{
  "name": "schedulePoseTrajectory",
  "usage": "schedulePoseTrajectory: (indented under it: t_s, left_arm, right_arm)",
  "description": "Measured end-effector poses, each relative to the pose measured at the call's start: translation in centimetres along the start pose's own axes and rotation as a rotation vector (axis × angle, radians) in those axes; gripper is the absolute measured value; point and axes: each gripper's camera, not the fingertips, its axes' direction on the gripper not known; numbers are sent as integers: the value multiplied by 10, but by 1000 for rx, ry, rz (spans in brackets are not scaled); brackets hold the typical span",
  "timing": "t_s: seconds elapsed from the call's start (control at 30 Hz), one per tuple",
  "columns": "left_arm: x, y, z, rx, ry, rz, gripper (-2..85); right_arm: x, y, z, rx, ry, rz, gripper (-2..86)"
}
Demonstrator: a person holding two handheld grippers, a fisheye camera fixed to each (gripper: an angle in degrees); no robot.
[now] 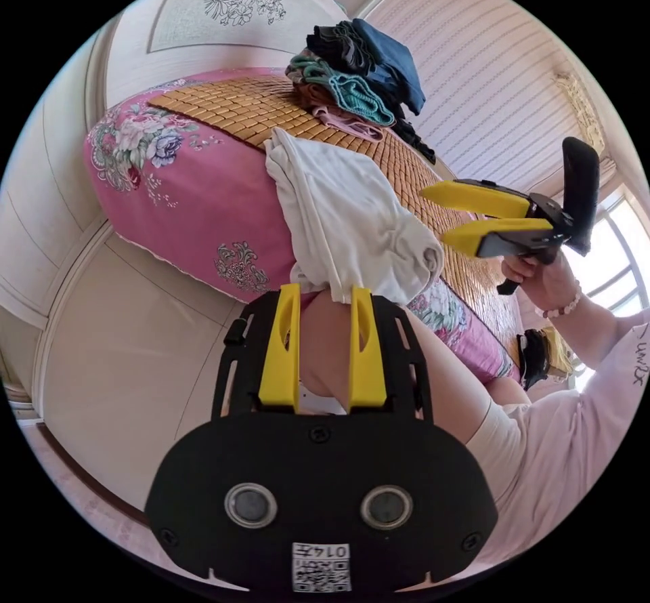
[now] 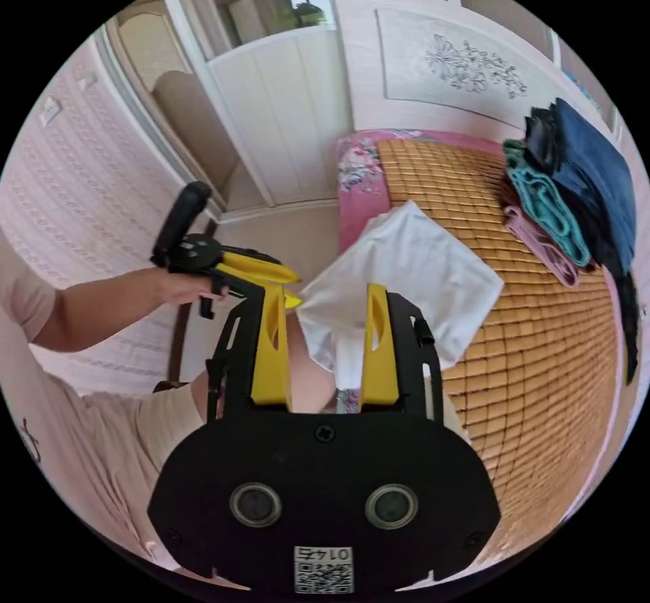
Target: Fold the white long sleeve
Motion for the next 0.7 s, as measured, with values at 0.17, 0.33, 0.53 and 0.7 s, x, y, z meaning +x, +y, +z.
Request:
schedulePoseTrajectory:
  t_s: [0.17,0.33,0.53,0.7]
  left_arm:
    - [3,-3,20,-36,23,10,103]
    - [7,5,19,-20,12,-8,104]
    - [20,1,43,-18,30,20,127]
    - [35,-20,86,-81,45,54,84]
  right_arm:
    - [10,15,54,-308,17,-34,168]
    - [53,42,19,-208,-92,214,28]
    - [86,101,-57,-56,20,331,11]
    - [112,172,-110,90,15,532,9]
